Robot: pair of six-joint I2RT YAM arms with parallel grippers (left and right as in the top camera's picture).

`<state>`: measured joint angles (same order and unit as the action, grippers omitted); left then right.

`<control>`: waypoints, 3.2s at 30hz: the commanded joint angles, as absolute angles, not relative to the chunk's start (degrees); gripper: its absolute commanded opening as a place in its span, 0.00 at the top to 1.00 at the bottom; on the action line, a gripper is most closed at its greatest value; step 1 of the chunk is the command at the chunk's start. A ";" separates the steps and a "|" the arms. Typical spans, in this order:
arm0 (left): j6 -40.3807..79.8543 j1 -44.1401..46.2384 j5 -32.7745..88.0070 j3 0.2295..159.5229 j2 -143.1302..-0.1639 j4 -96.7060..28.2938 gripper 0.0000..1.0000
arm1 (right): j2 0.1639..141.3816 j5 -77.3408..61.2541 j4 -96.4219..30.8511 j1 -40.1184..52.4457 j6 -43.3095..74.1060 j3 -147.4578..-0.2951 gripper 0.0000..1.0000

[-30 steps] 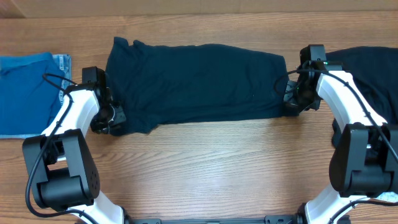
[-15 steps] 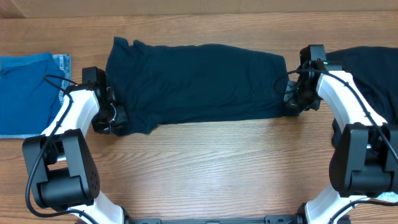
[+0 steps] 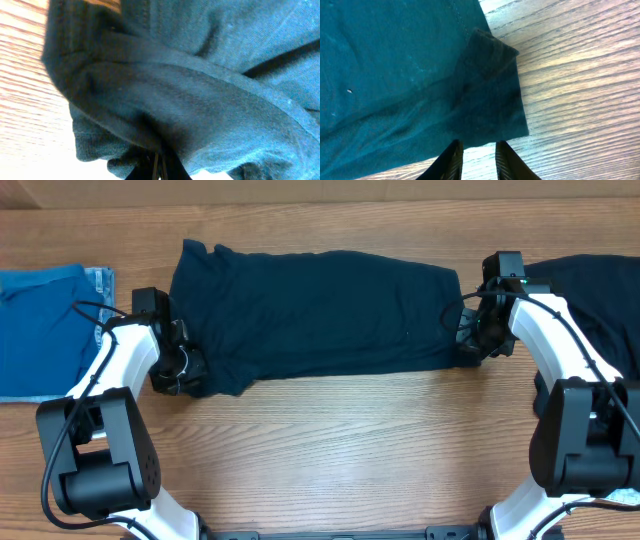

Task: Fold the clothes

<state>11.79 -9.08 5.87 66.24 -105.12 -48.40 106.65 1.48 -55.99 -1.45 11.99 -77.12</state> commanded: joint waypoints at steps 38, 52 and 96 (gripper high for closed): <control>16.99 -8.97 2.79 75.79 -107.20 -31.33 0.96 | 105.45 1.21 -54.76 -1.67 11.97 -84.88 0.75; 17.19 -8.97 9.02 75.83 -110.48 -36.34 0.53 | 105.56 5.67 -58.98 -1.69 10.44 -84.64 0.74; 15.18 -8.97 11.86 76.03 -110.45 -46.65 0.49 | 108.42 -2.28 -50.00 -7.14 10.46 -72.58 0.73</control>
